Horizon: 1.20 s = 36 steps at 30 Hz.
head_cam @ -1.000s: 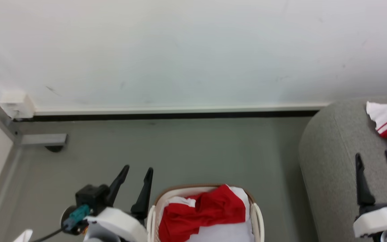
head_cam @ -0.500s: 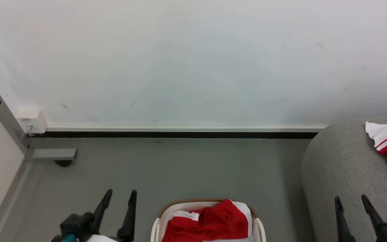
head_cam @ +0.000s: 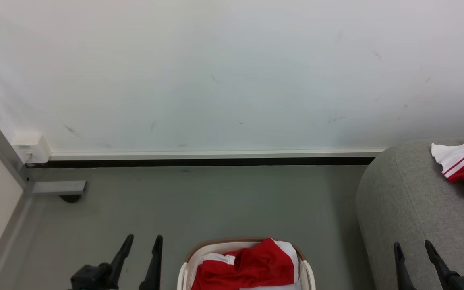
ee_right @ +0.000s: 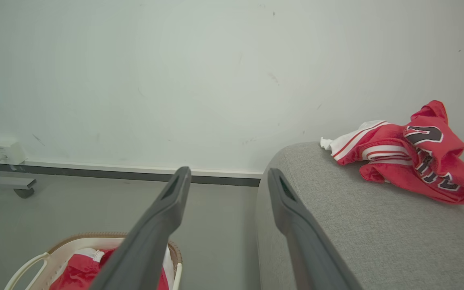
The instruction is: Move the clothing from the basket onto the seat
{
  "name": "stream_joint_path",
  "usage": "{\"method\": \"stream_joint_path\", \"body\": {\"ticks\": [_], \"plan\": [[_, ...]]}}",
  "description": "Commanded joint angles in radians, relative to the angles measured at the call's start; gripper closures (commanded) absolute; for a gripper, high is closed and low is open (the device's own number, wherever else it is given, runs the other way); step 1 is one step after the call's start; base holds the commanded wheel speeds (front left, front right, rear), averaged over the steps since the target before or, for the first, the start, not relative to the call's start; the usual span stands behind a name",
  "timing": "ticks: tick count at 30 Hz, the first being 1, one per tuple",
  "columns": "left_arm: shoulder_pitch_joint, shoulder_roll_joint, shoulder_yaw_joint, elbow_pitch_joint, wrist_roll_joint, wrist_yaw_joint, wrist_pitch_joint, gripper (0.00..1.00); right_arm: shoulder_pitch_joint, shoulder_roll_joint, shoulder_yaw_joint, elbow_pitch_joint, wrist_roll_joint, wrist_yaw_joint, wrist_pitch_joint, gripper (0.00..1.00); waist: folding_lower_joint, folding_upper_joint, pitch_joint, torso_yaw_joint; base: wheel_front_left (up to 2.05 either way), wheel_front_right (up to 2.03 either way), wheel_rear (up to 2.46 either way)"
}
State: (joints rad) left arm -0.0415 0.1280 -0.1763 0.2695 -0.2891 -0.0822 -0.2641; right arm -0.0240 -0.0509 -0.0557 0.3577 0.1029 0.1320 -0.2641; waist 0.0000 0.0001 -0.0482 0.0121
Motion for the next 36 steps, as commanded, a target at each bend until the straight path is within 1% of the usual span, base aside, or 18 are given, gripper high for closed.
{"method": "stream_joint_path", "body": {"ticks": [1,13,25,31,36], "plan": [[-0.006,-0.004,0.007,0.003,0.016,-0.007,0.000,0.00,0.001,0.000,0.003,0.004,0.005,-0.003,0.000,0.00,0.0000,-0.0001,0.001,-0.002,0.00,0.00,0.00],[-0.012,-0.029,0.044,0.021,0.057,-0.039,-0.001,0.00,0.000,0.000,0.004,0.013,0.014,-0.003,0.000,0.00,0.0000,-0.0001,0.006,-0.015,0.00,0.00,0.00],[-0.019,-0.036,0.055,0.026,0.074,-0.047,-0.001,0.00,-0.007,0.001,0.015,0.015,0.018,-0.003,0.000,0.00,0.0000,-0.0001,0.014,-0.020,0.00,0.00,0.00],[-0.027,-0.039,0.043,0.028,0.076,-0.048,-0.001,0.00,-0.016,0.001,0.024,0.010,0.019,-0.003,0.000,0.00,0.0000,-0.0001,0.028,-0.034,0.00,0.00,0.00],[-0.062,-0.028,0.001,0.045,0.073,-0.048,-0.001,0.00,-0.032,0.000,0.032,0.002,0.021,-0.003,0.000,0.00,0.0000,-0.0001,0.055,-0.055,0.00,0.00,0.00]]}}
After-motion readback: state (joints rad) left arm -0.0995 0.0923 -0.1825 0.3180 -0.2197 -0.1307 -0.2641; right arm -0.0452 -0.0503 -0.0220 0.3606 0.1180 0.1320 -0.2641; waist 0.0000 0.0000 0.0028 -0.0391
